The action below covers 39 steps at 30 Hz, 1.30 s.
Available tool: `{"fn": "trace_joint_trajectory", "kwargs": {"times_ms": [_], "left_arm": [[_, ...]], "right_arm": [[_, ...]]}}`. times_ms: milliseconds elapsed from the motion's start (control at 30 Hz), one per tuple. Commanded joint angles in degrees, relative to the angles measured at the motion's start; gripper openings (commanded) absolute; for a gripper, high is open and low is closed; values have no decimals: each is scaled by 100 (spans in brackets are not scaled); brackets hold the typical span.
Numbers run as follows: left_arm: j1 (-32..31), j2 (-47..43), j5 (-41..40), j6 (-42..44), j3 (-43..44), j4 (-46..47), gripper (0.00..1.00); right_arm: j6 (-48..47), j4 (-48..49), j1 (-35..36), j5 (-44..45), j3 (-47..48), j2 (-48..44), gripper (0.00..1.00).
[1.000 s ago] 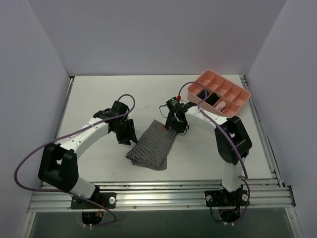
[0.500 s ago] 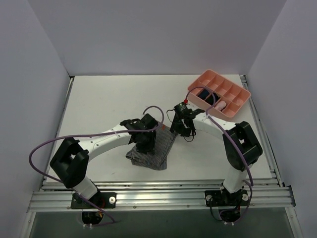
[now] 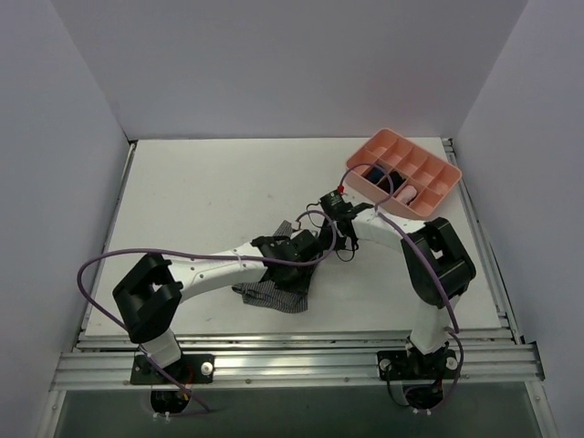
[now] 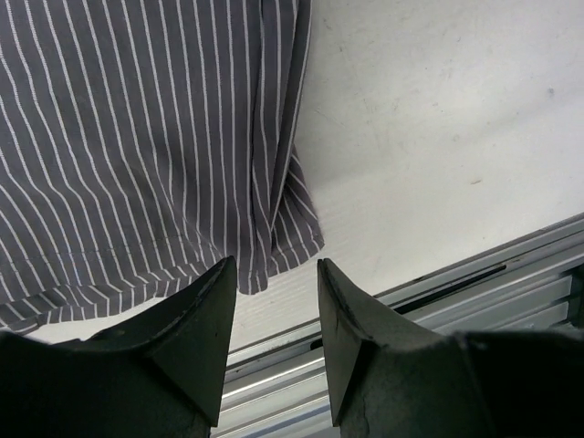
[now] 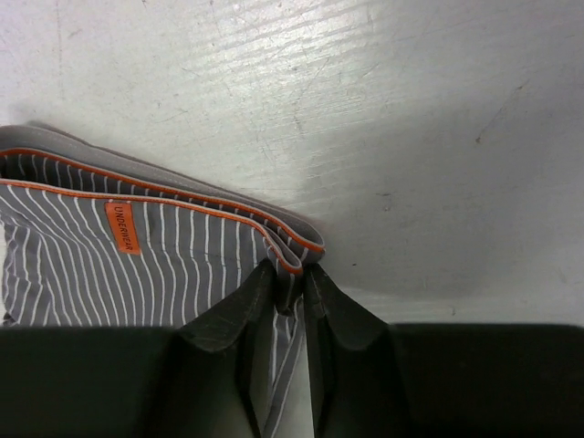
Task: Roll the underwear
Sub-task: Fold the underwear
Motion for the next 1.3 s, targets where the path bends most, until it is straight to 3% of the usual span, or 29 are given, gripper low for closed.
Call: {"fn": "trace_joint_trajectory", "kwargs": {"times_ms": [0,100,500,600,767,900,1033,1067,1100,1133,1267], "left_arm": [[-96,2,-382,-155,-63,264,49],[-193,107,-540,-216,-125,247,49],[-377,687,-795,-445,-143,440,45],[-395,758,-866,-524,-116,414,38],[-412,723,-953,-568,-90,309,14],[-412,600,-997,-560,41,107,8],[-412,345,-787,-498,129,63,8],[-412,301,-752,-489,147,10,13],[-404,231,-708,-498,156,-8,23],[-404,204,-620,-498,130,9,23],[-395,125,-505,-472,-28,246,3]], "right_arm": [[-60,-83,-77,-120,-165,105,13],[-69,-56,-68,-164,-209,105,6],[-95,-65,-86,-252,-394,0,6],[-87,-65,-86,-269,-420,-9,6],[-113,-13,-86,-296,-526,-62,5],[-148,-12,-86,-322,-579,-88,3],[-306,-153,-121,-278,-500,-115,0],[-341,-162,-130,-295,-491,-141,0],[-376,-171,-147,-296,-491,-150,0],[-385,-188,-147,-304,-491,-159,0],[-403,-179,-147,-357,-499,-211,0]]}}
